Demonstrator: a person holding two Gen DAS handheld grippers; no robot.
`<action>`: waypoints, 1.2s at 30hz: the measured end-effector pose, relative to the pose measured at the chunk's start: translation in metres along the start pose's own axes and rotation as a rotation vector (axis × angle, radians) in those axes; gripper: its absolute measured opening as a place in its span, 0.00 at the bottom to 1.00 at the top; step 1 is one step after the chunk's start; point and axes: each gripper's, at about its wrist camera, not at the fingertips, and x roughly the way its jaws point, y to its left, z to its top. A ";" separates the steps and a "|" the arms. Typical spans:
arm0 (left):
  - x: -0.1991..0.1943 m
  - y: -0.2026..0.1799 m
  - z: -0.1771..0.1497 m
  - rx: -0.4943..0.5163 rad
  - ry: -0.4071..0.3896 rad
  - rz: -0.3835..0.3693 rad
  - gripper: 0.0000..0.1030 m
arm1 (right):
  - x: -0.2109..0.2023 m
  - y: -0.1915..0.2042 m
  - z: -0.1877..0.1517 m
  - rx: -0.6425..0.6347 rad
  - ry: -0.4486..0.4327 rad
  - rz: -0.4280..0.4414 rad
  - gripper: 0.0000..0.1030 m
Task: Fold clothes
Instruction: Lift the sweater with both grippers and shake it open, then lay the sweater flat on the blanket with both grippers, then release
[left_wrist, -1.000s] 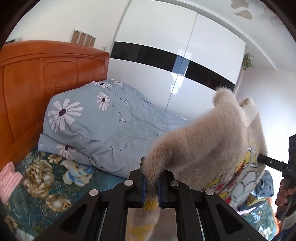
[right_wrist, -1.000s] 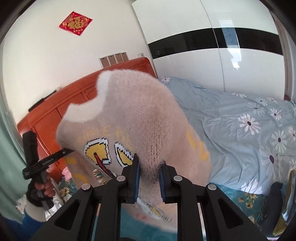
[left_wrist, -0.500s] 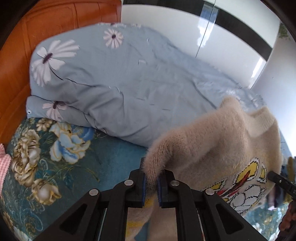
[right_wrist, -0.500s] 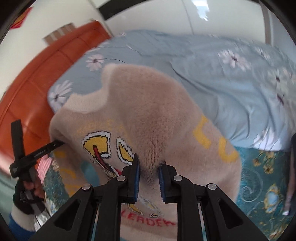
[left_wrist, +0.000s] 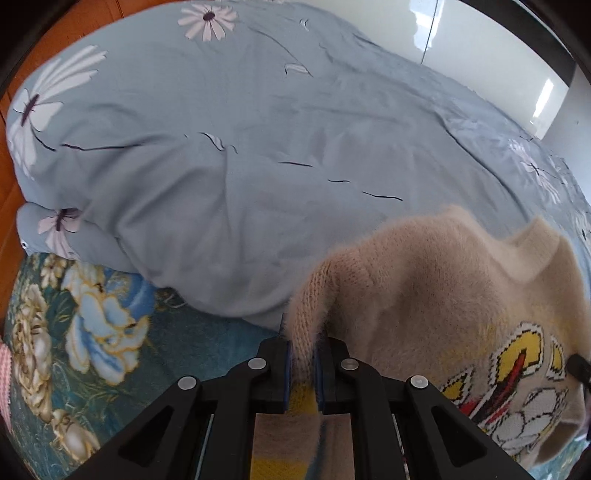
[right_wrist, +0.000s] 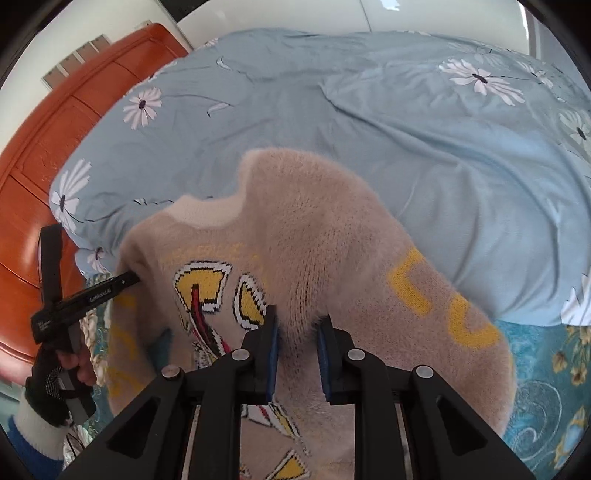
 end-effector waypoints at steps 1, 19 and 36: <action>0.005 -0.001 0.002 -0.002 0.006 -0.001 0.10 | 0.003 0.000 0.001 -0.007 0.005 -0.009 0.21; -0.078 0.073 -0.125 -0.311 -0.004 -0.102 0.60 | -0.093 -0.124 -0.093 0.281 -0.064 -0.081 0.50; -0.094 0.102 -0.215 -0.498 0.079 -0.117 0.60 | -0.026 -0.166 -0.133 0.747 0.000 0.110 0.50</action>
